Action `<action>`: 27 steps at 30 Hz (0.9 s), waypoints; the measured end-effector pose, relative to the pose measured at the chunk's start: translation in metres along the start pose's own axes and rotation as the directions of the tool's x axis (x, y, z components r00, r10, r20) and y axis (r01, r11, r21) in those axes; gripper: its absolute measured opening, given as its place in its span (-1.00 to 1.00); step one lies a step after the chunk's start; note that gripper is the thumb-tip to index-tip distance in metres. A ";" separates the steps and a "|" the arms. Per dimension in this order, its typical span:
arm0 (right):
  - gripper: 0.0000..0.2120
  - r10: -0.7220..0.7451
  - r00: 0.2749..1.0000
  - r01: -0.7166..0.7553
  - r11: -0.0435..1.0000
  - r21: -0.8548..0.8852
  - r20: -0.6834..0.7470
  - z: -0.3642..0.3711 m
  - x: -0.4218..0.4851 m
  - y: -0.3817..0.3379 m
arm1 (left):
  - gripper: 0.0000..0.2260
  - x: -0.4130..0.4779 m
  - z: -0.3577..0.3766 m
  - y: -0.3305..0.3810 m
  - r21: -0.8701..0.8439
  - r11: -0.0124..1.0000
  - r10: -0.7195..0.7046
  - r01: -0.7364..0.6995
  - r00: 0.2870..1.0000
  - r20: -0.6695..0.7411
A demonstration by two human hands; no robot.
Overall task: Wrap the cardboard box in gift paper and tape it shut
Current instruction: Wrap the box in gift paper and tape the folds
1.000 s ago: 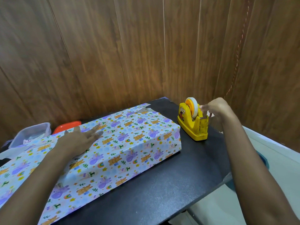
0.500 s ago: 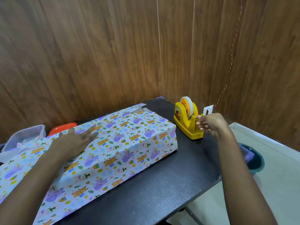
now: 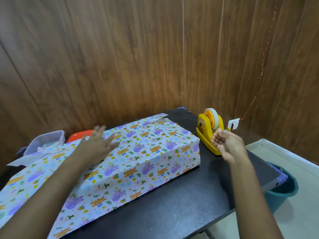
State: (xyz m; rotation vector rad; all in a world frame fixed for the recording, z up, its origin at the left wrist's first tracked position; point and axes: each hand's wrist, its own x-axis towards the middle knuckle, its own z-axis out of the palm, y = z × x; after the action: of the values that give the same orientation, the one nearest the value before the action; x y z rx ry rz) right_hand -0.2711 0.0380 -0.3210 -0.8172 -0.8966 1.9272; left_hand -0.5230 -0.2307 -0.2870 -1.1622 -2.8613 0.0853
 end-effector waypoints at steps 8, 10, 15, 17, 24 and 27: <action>-0.80 0.177 0.847 0.177 0.794 -0.582 0.500 0.122 -0.017 0.002 | -0.53 0.004 -0.032 0.053 0.220 0.958 0.178 -0.182 0.983 0.036; -0.80 0.220 0.841 0.204 0.717 -0.666 0.495 0.150 -0.013 0.020 | -0.52 0.013 -0.035 0.063 0.272 0.945 0.173 -0.183 0.983 0.059; -0.86 0.271 0.869 0.260 0.459 -0.849 0.413 0.197 0.004 0.049 | -0.42 0.028 -0.032 0.063 0.323 0.928 0.178 -0.184 0.983 0.050; -0.76 0.280 0.891 0.258 0.333 -0.907 0.356 0.208 0.013 0.055 | -0.41 0.028 -0.033 0.062 0.325 0.923 0.205 -0.204 0.978 0.033; -0.68 0.272 0.925 0.239 0.123 -0.963 0.264 0.228 0.018 0.062 | -0.39 0.029 -0.030 0.060 0.325 0.922 0.212 -0.211 0.977 0.033; -0.71 0.264 0.938 0.218 0.056 -0.974 0.225 0.234 0.019 0.063 | -0.39 0.030 -0.029 0.060 0.339 0.918 0.214 -0.208 0.977 0.022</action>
State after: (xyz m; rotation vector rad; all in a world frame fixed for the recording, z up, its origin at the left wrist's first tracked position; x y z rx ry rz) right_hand -0.4926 -0.0351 -0.2520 -1.2229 -2.6708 1.1346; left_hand -0.5006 -0.1662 -0.2614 -1.3754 -2.5538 0.5525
